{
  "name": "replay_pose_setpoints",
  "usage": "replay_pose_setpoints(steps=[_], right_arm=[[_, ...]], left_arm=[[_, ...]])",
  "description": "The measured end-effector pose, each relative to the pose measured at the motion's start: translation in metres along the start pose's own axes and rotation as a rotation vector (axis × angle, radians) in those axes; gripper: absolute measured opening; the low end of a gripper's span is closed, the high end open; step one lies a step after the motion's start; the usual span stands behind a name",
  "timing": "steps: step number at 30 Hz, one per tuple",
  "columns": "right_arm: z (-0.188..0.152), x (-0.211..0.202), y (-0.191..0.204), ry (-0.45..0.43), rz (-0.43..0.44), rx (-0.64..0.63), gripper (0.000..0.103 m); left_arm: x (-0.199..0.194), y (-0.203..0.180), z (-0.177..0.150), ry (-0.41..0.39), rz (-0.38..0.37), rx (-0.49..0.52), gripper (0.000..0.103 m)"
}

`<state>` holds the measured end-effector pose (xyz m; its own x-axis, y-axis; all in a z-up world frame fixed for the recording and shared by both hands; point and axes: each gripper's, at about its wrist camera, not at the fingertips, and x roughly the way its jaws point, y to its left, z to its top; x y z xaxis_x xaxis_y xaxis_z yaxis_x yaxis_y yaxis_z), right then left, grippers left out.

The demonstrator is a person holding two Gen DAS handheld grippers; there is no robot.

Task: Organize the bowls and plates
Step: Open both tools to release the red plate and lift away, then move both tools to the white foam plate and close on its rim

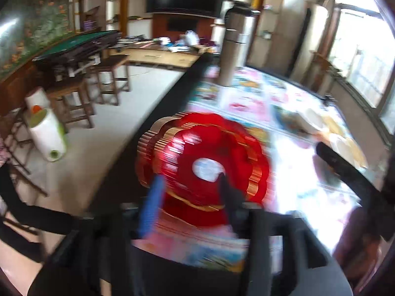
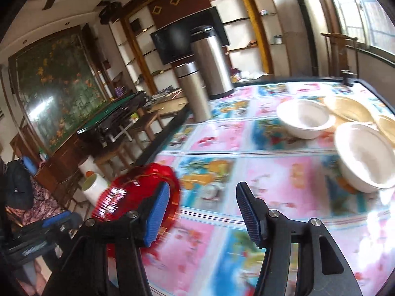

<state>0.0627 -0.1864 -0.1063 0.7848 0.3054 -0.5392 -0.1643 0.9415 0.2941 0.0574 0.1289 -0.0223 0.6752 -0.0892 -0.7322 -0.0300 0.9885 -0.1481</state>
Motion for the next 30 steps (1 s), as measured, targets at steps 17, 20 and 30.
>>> replay_pose_setpoints(steps=[17,20,30], right_arm=[[-0.015,-0.1,-0.225,-0.103,-0.216,0.331,0.066],[-0.012,-0.107,-0.254,-0.104,-0.213,0.395,0.068],[0.017,-0.073,-0.312,0.024,-0.079,0.6,0.067]], left_arm=[[0.031,-0.137,-0.036,0.221,-0.313,0.084,0.066],[0.036,-0.156,-0.028,0.259,-0.338,0.085,0.066],[0.103,-0.237,0.046,0.438,-0.392,-0.003,0.071]])
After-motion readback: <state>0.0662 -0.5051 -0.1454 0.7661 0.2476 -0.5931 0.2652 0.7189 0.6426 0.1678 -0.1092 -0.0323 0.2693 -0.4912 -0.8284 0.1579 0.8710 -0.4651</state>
